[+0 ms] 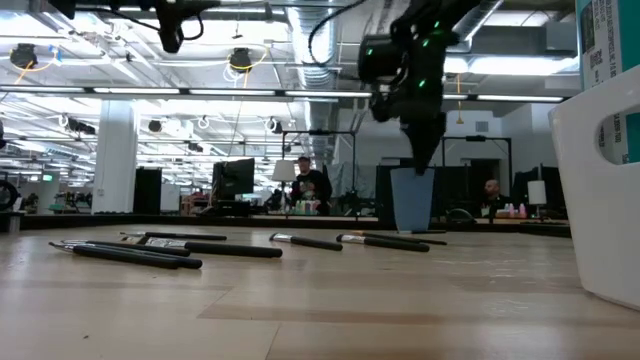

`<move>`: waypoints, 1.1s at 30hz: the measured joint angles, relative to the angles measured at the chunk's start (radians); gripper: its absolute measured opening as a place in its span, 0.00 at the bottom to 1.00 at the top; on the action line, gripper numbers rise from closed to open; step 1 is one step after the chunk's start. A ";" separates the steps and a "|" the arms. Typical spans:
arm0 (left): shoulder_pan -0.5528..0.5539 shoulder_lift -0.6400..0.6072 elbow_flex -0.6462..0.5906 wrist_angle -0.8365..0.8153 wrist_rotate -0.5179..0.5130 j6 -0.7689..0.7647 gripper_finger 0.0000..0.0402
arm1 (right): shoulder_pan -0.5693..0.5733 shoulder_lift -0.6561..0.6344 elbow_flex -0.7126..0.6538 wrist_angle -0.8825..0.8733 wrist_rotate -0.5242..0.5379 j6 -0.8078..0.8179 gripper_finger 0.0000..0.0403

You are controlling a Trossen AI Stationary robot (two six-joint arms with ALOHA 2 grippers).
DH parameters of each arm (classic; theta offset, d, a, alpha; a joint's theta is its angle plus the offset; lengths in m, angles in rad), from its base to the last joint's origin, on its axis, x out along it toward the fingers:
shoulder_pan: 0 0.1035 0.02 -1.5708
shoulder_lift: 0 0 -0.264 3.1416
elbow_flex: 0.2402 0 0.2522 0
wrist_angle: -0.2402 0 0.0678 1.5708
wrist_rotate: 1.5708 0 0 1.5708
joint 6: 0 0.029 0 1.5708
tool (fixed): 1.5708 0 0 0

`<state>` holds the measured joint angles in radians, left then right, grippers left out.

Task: Pick & Place Paint Supplies
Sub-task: Put the orange paintbrush into the blue cup

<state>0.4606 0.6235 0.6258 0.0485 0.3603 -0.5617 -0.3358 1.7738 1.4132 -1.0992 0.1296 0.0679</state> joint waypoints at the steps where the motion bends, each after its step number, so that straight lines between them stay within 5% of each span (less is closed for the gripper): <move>1: 0.000 0.006 0.000 -0.021 -0.023 0.005 0.41 | 0.004 -0.022 0.000 -0.033 -0.001 -0.004 0.00; 9: 0.000 0.237 0.000 -0.004 -0.058 0.004 0.04 | 0.029 -0.255 0.000 -0.144 0.001 0.098 0.00; 14: -0.015 0.471 0.068 0.056 -0.077 -0.046 0.00 | 0.027 -0.363 0.001 -0.146 0.003 0.161 0.00; 20: -0.074 0.733 0.258 0.059 -0.160 0.045 0.00 | 0.028 -0.469 0.001 -0.148 0.003 0.217 0.00; 24: -0.107 0.856 0.368 0.057 -0.229 0.239 0.03 | 0.028 -0.506 0.001 -0.158 0.003 0.230 0.00; 33: -0.169 1.074 0.512 0.100 -0.264 0.407 0.34 | 0.029 -0.536 0.001 -0.191 0.003 0.240 0.00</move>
<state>0.2916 1.6976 1.1375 0.1486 0.0959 -0.1551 -0.3065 1.2383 1.4139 -1.2900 0.1328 0.3080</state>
